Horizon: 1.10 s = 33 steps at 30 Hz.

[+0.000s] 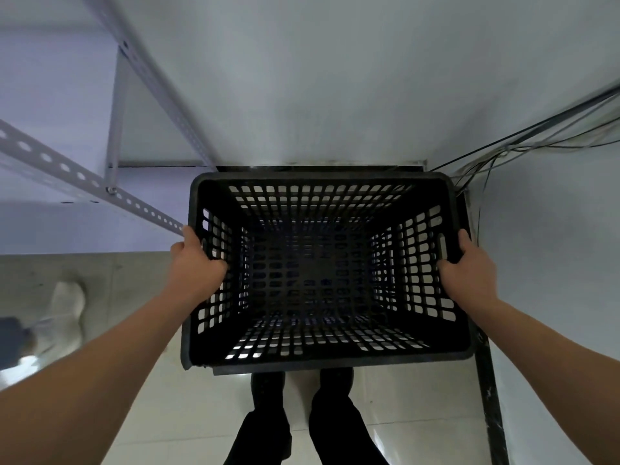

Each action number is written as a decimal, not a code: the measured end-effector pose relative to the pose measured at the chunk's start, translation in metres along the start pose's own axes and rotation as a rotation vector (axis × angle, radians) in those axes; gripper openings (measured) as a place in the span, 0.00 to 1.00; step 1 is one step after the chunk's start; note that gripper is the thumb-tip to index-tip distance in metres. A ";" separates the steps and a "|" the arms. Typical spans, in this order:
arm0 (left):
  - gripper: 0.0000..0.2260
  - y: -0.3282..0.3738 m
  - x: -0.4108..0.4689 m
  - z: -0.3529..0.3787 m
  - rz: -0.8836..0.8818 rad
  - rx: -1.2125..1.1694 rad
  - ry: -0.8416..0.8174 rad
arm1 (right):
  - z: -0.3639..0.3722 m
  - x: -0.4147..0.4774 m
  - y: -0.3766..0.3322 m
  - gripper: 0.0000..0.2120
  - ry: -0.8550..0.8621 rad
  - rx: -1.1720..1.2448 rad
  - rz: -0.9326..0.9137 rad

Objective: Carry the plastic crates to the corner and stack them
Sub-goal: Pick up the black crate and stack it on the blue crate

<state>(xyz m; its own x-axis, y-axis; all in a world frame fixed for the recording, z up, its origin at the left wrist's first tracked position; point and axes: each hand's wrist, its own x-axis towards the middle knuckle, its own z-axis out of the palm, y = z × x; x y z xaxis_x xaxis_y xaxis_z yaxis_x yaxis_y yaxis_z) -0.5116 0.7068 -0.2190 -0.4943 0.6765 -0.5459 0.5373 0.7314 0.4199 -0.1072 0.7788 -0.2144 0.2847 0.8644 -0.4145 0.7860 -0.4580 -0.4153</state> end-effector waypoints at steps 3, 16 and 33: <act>0.29 -0.001 0.000 -0.004 -0.004 -0.026 -0.031 | 0.002 0.004 0.005 0.36 -0.003 0.008 -0.010; 0.25 -0.010 0.006 -0.007 0.034 -0.017 -0.036 | 0.011 0.011 0.025 0.40 0.008 -0.108 -0.039; 0.35 -0.036 -0.024 0.004 0.078 0.065 0.073 | 0.010 0.006 0.030 0.35 0.000 -0.120 -0.148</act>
<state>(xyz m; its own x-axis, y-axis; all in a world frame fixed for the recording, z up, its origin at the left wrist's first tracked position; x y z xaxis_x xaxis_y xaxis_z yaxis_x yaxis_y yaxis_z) -0.5166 0.6635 -0.2239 -0.4962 0.7374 -0.4583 0.6179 0.6707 0.4102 -0.0869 0.7682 -0.2375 0.1611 0.9206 -0.3557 0.8789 -0.2978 -0.3726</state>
